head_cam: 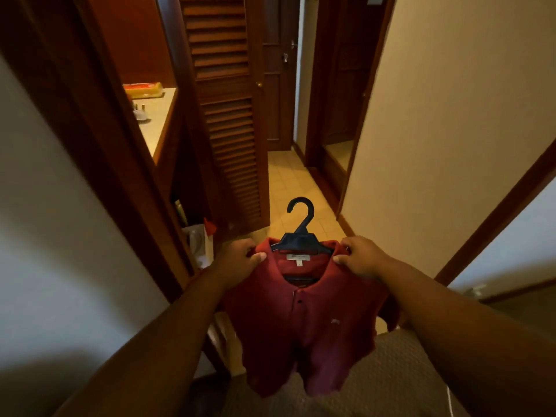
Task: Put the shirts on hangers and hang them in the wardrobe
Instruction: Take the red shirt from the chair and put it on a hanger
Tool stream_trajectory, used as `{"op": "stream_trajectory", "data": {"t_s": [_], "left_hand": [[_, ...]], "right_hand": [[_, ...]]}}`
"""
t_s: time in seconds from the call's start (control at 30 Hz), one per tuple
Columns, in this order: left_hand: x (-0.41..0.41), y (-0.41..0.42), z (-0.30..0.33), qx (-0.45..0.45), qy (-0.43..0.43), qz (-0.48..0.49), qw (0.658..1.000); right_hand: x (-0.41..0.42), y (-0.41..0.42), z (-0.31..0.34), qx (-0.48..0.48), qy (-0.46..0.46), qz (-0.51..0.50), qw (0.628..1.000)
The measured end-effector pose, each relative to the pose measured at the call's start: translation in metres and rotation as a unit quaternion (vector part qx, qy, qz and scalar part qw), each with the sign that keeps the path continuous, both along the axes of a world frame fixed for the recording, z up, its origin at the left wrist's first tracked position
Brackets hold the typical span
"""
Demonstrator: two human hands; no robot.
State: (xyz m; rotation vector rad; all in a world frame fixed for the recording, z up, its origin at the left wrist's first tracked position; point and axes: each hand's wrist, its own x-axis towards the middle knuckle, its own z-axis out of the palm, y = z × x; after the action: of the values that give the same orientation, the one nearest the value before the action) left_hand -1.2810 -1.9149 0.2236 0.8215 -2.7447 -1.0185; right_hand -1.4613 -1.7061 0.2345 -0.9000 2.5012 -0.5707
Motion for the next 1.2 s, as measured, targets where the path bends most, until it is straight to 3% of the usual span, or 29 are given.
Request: {"op": "stream_trajectory", "data": {"t_s": [0.23, 0.77, 1.0, 1.2], "left_hand": [[-0.149, -0.085, -0.013, -0.001, -0.037, -0.006, 0.999], [-0.517, -0.245, -0.01, 0.012, -0.027, 0.06, 0.998], [-0.666, -0.335, -0.02, 0.018, -0.024, 0.06, 0.998], [-0.782, -0.417, -0.009, 0.091, -0.006, 0.053, 0.994]], "right_hand": [[-0.147, -0.079, -0.017, -0.006, -0.007, -0.011, 1.0], [-0.529, -0.255, 0.004, -0.007, -0.029, 0.046, 0.999], [-0.675, -0.344, -0.001, -0.011, -0.024, 0.026, 0.999], [-0.793, -0.426, 0.006, -0.028, -0.039, -0.001, 0.999]]}}
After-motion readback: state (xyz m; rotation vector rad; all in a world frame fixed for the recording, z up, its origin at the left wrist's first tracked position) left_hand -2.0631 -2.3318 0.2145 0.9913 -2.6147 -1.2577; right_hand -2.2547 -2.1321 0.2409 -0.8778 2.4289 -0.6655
